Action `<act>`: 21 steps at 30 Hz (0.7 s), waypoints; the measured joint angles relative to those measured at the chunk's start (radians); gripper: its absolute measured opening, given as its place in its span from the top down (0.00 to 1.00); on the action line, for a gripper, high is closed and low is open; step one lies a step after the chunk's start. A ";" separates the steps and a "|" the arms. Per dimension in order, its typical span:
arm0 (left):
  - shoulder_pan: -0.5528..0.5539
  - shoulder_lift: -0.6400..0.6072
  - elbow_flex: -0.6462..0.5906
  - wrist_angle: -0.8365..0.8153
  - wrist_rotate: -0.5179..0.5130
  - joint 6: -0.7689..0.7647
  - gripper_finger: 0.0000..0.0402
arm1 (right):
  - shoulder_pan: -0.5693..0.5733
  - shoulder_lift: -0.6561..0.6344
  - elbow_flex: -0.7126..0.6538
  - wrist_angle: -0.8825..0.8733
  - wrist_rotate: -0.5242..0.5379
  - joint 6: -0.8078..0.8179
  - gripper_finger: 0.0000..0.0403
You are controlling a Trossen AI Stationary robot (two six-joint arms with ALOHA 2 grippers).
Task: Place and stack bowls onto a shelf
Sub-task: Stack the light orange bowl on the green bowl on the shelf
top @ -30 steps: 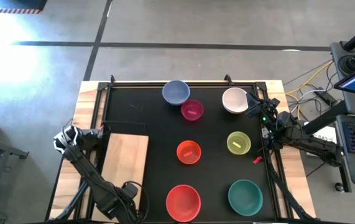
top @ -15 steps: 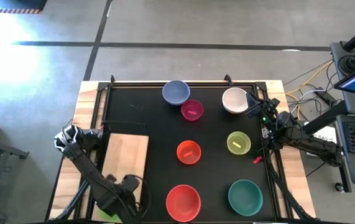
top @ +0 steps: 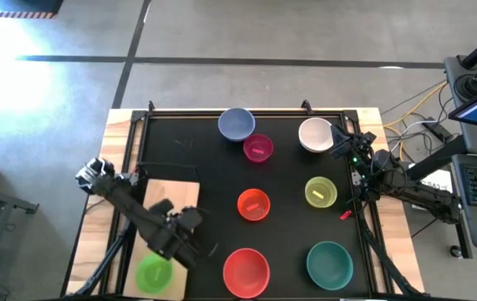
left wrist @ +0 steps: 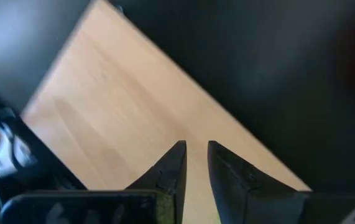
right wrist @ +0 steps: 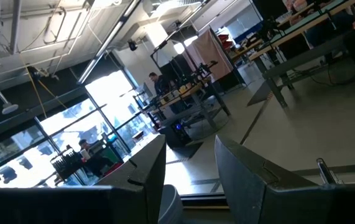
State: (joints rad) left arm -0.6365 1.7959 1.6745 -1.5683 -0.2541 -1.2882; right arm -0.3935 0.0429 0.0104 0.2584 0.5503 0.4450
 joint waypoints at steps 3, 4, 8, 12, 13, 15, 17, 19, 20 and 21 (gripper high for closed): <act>0.060 -0.027 0.000 0.006 -0.046 0.103 0.89 | 0.000 0.000 0.000 0.000 0.000 0.000 0.68; 0.082 -0.033 0.000 0.014 -0.055 0.139 0.89 | 0.000 0.000 0.000 0.000 0.000 0.000 0.68; 0.175 -0.044 -0.001 0.095 -0.062 0.311 0.89 | 0.000 0.000 0.000 0.000 0.000 0.000 0.68; 0.235 -0.042 -0.001 0.191 -0.049 0.455 0.89 | 0.000 0.000 0.000 0.000 0.000 0.000 0.68; 0.240 -0.040 -0.001 0.211 -0.046 0.483 0.89 | 0.000 0.000 0.000 0.000 0.000 0.000 0.68; 0.239 -0.036 -0.001 0.246 -0.044 0.537 0.88 | 0.000 0.000 0.000 0.000 0.000 0.000 0.68; 0.236 -0.033 -0.002 0.288 -0.043 0.588 0.88 | 0.000 0.000 0.000 0.000 0.000 0.000 0.68; 0.231 -0.027 -0.002 0.343 -0.043 0.625 0.88 | 0.000 0.000 0.000 0.000 0.000 0.000 0.68; 0.230 -0.023 -0.002 0.375 -0.043 0.644 0.88 | 0.000 0.000 0.000 0.000 0.000 0.000 0.68; 0.230 -0.017 -0.002 0.405 -0.043 0.665 0.88 | 0.000 0.000 0.000 0.000 0.000 0.000 0.68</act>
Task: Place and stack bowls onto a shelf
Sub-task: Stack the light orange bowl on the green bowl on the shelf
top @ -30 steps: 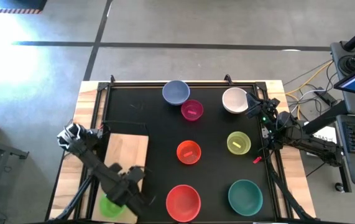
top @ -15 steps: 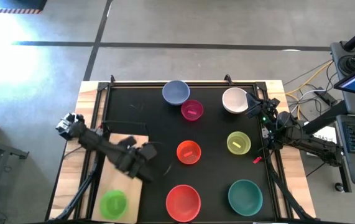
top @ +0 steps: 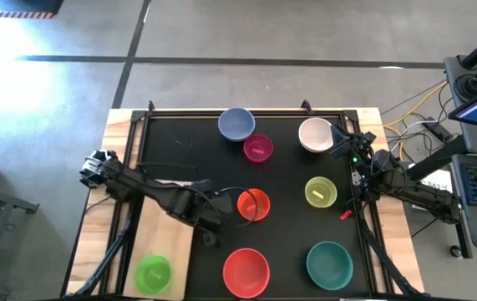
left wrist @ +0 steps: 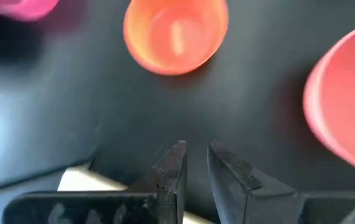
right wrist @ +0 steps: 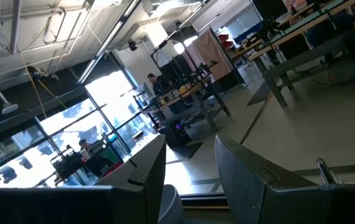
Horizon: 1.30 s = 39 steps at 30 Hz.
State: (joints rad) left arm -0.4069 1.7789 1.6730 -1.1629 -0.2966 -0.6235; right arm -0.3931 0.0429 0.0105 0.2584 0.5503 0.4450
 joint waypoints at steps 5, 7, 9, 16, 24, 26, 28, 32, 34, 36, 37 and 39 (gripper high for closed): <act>-0.001 0.029 0.000 0.110 0.000 0.098 0.88 | 0.000 0.000 0.000 0.000 0.000 0.000 0.68; 0.000 0.045 0.000 0.133 0.000 0.124 0.86 | 0.000 0.000 0.000 0.000 0.000 0.000 0.68; 0.000 0.062 0.000 0.152 0.000 0.151 0.82 | 0.000 0.000 0.000 0.000 0.000 0.000 0.68; 0.000 0.128 0.000 0.225 0.004 0.345 0.71 | 0.000 0.000 0.000 0.000 0.000 0.000 0.68; 0.034 0.219 0.000 0.301 -0.006 0.539 0.69 | 0.000 0.000 0.000 0.000 0.000 0.000 0.68; 0.048 0.244 0.000 0.314 -0.007 0.558 0.69 | 0.000 0.000 0.000 0.000 0.000 0.000 0.68; 0.063 0.267 0.000 0.328 -0.004 0.566 0.69 | 0.000 0.000 0.000 0.000 0.000 0.000 0.68; 0.081 0.302 0.000 0.351 0.016 0.574 0.69 | 0.000 0.000 0.000 0.000 0.000 0.000 0.68; 0.084 0.313 0.000 0.355 0.022 0.592 0.69 | 0.000 0.000 0.000 0.000 0.000 0.000 0.68; 0.089 0.324 0.000 0.364 0.028 0.605 0.69 | 0.000 0.000 0.000 0.000 0.000 0.000 0.68; 0.092 0.327 0.000 0.364 0.031 0.607 0.69 | 0.000 0.000 0.000 0.000 0.000 0.000 0.68; 0.100 0.338 0.000 0.366 0.036 0.611 0.69 | 0.000 0.000 0.000 0.000 0.000 0.000 0.68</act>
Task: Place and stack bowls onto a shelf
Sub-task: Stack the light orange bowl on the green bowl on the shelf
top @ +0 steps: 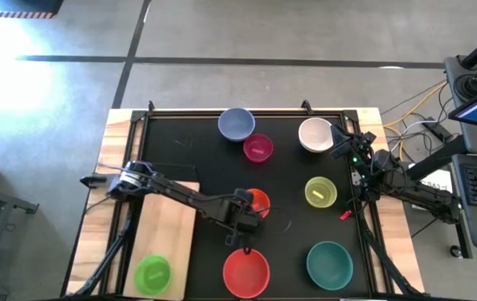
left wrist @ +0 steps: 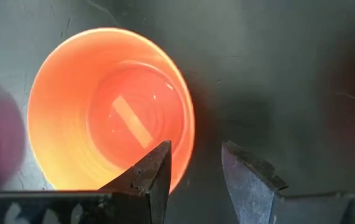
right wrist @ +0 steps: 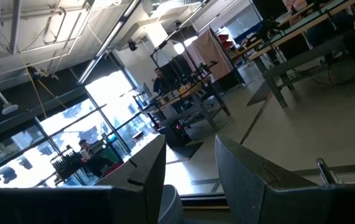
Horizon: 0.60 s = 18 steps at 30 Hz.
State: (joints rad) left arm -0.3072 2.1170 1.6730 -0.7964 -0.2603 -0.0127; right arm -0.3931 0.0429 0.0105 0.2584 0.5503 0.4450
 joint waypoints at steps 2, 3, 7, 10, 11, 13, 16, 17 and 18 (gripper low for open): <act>0.008 0.016 0.000 0.001 0.009 0.004 0.69 | 0.000 0.000 0.000 0.000 0.000 0.000 0.68; 0.011 0.025 0.000 0.001 0.009 0.005 0.69 | 0.000 0.000 0.000 0.000 0.000 0.000 0.68; 0.024 0.052 0.000 0.000 0.011 0.005 0.69 | 0.000 0.000 0.000 0.000 0.000 0.000 0.68; 0.026 0.053 0.000 0.001 0.010 0.005 0.71 | 0.000 0.000 0.000 0.000 0.000 0.000 0.68; 0.026 0.053 0.000 0.003 0.010 0.005 0.73 | 0.000 0.000 0.000 0.000 0.000 0.000 0.68; 0.026 0.053 0.000 0.008 0.010 0.005 0.77 | 0.000 0.000 0.000 0.000 0.000 0.000 0.68; 0.029 0.053 0.000 0.025 0.011 0.005 0.86 | 0.000 0.000 0.000 0.000 0.000 0.000 0.68; 0.030 0.053 0.000 0.033 0.011 0.004 0.89 | 0.000 0.000 0.000 0.000 0.000 0.000 0.68; 0.031 0.053 0.000 0.041 0.010 0.001 0.93 | 0.000 0.000 0.000 0.000 0.000 0.000 0.68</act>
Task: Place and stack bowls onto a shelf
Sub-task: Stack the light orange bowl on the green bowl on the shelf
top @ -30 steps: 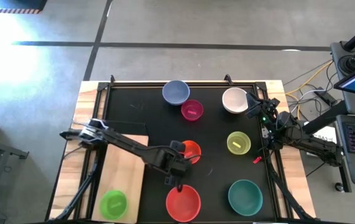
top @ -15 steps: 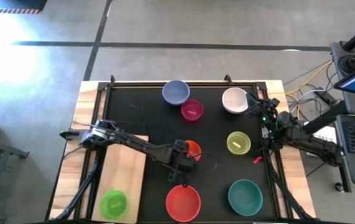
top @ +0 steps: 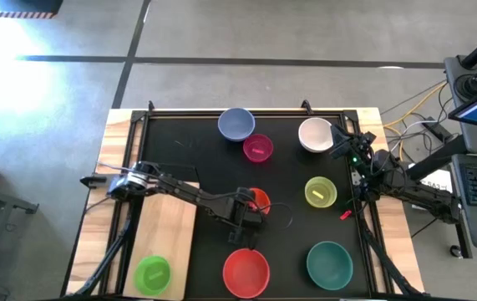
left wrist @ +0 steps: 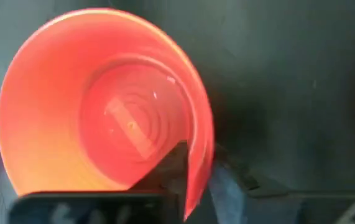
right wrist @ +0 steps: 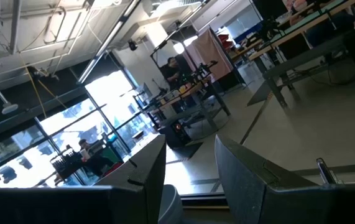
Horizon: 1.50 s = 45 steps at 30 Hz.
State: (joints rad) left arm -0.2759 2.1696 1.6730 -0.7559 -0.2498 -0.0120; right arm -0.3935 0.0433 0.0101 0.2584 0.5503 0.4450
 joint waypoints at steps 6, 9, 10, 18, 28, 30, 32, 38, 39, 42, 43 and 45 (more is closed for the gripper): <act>0.003 0.000 0.000 0.005 -0.001 -0.021 0.99 | 0.000 0.000 0.000 0.000 0.000 0.000 0.68; 0.003 -0.001 0.000 0.007 -0.001 -0.022 1.00 | 0.000 0.000 0.000 0.000 0.000 0.000 0.68; 0.003 -0.003 0.000 0.005 -0.001 -0.023 1.00 | 0.000 0.000 0.000 0.000 0.000 0.000 0.68; -0.016 -0.040 0.057 -0.055 -0.025 -0.023 1.00 | 0.000 0.000 0.000 0.000 0.000 0.000 0.68; -0.121 -0.078 0.236 -0.337 -0.119 -0.113 1.00 | 0.000 -0.001 0.000 0.000 0.000 0.000 0.68; -0.154 -0.079 0.293 -0.402 -0.126 -0.148 1.00 | 0.000 -0.001 0.000 0.000 0.000 0.000 0.68; -0.184 -0.081 0.345 -0.472 -0.125 -0.234 1.00 | 0.000 -0.001 0.000 0.000 0.000 0.000 0.68; -0.259 -0.081 0.452 -0.673 -0.126 -0.619 1.00 | 0.000 -0.001 0.000 0.000 0.000 0.000 0.68; -0.274 -0.081 0.459 -0.710 -0.122 -0.669 1.00 | 0.000 -0.001 0.000 0.000 0.000 0.000 0.68; -0.317 -0.081 0.461 -0.790 -0.049 -0.833 1.00 | 0.000 -0.001 0.000 0.000 0.000 0.000 0.68; -0.330 -0.081 0.460 -0.811 -0.013 -0.884 1.00 | 0.000 -0.001 0.000 0.000 0.000 0.000 0.68; -0.357 -0.081 0.449 -0.815 0.041 -0.967 1.00 | 0.000 -0.001 0.000 0.000 0.000 0.000 0.68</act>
State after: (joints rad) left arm -0.6331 2.0884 2.1221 -1.5709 -0.2090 -0.9792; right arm -0.3931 0.0425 0.0105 0.2584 0.5503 0.4450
